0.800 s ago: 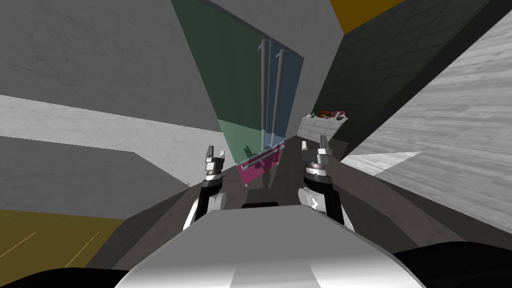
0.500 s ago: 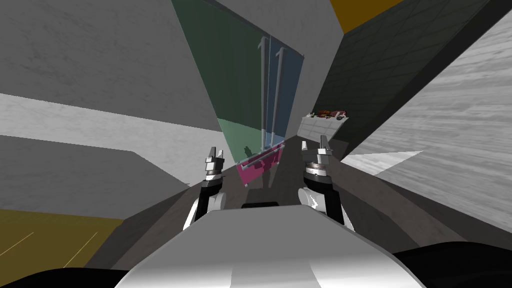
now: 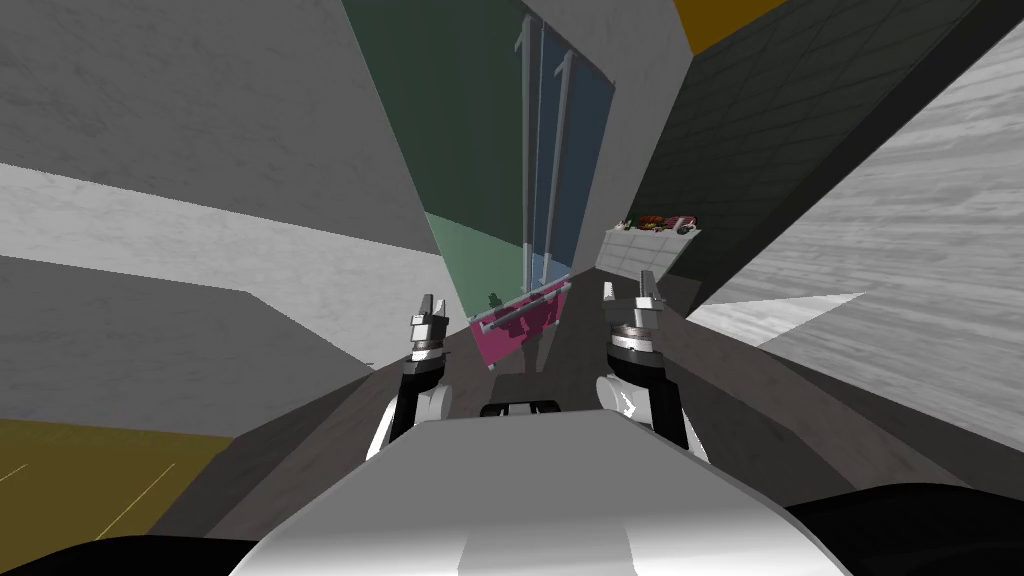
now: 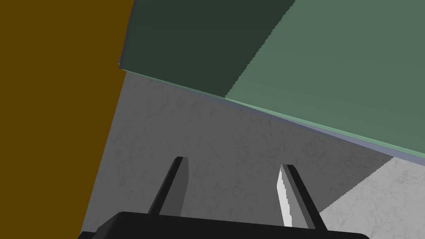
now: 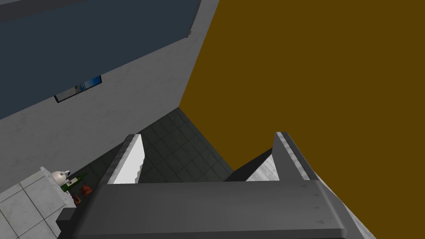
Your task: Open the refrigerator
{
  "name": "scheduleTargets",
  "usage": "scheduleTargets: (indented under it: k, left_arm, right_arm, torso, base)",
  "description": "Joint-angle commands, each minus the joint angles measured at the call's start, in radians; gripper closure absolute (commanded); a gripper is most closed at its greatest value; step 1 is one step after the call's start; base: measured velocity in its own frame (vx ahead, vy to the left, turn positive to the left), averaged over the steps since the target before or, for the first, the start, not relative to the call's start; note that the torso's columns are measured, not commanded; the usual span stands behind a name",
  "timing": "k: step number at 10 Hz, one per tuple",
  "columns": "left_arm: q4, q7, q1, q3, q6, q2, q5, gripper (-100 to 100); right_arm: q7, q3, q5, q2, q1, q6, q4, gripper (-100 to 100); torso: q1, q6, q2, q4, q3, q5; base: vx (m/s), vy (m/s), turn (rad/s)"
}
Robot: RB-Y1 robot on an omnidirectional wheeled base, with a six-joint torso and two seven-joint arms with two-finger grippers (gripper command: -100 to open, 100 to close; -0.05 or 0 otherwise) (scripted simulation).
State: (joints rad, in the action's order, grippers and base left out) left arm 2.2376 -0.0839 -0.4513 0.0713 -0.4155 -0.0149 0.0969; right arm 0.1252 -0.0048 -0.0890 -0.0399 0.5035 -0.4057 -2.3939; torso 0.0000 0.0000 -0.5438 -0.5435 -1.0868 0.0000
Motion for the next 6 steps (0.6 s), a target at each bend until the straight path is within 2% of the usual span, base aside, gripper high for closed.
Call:
scheduleTargets:
  k: [1,2,3,6]
  left_arm:
    - [0.000,0.000,0.000,0.000,0.000,0.000,0.000,0]
    - [-0.021,0.003,0.005,0.000,-0.002,-0.034,0.001,-100]
    - [-0.034,0.004,0.008,0.000,-0.003,-0.049,0.001,-100]
    - [-0.087,0.011,0.020,0.000,-0.007,-0.088,0.003,-100]
  right_arm:
    - [0.000,0.000,0.000,0.000,0.000,0.000,0.000,0]
    - [0.000,0.000,0.000,0.000,0.000,0.000,0.000,0]
    - [0.000,0.000,0.000,0.000,0.000,0.000,0.000,0]
    - [0.000,0.000,0.000,0.000,0.000,0.000,0.000,0]
  torso:
    - [0.000,0.000,-0.074,-0.074,-0.148,0.000]
    - [0.000,0.000,-0.148,-0.148,-0.295,0.000]
    - [0.000,0.000,-0.181,-0.180,-0.364,0.000]
    - [0.000,0.000,-0.193,-0.194,-0.389,0.000]
  base:
    - [0.000,0.000,0.000]
    - [0.017,0.002,-0.009]
    - [0.020,0.005,-0.013]
    - [0.025,0.006,-0.012]
